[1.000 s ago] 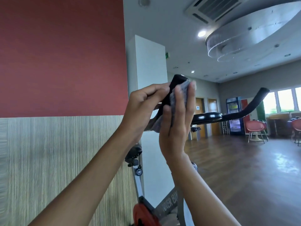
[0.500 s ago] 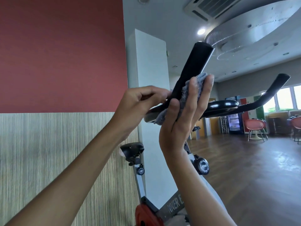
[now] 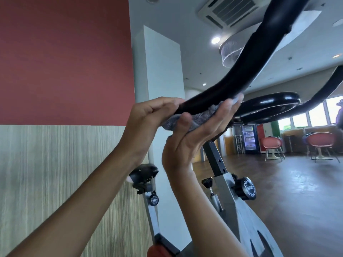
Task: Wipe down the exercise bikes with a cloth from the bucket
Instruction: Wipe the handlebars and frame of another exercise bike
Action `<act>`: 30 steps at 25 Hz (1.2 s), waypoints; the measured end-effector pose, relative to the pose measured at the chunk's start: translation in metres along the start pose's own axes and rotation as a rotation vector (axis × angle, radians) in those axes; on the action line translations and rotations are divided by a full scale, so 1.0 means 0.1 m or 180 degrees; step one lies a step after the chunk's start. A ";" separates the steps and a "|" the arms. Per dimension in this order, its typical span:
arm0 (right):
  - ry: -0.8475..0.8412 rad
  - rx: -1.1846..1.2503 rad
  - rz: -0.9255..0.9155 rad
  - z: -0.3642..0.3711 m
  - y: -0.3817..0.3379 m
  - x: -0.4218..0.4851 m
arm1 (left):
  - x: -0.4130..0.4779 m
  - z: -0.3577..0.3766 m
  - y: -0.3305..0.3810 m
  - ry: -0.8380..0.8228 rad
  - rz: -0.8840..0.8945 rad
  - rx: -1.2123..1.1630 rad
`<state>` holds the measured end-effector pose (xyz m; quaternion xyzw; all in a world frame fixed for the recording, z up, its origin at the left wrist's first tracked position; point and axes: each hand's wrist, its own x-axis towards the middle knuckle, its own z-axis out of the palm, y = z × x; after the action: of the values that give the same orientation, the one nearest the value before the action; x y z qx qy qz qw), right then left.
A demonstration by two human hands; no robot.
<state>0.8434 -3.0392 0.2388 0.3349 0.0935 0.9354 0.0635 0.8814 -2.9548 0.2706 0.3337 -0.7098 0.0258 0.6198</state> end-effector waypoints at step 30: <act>-0.2391 -0.1215 -0.0655 -0.56 0.85 -0.01 | 0.00 0.34 -0.29 0.1035 0.0361 -0.0695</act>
<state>0.8037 -3.1294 0.2147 0.6233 -0.0778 0.7379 0.2469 0.8669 -2.9925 0.2516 0.2155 -0.6166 0.0371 0.7563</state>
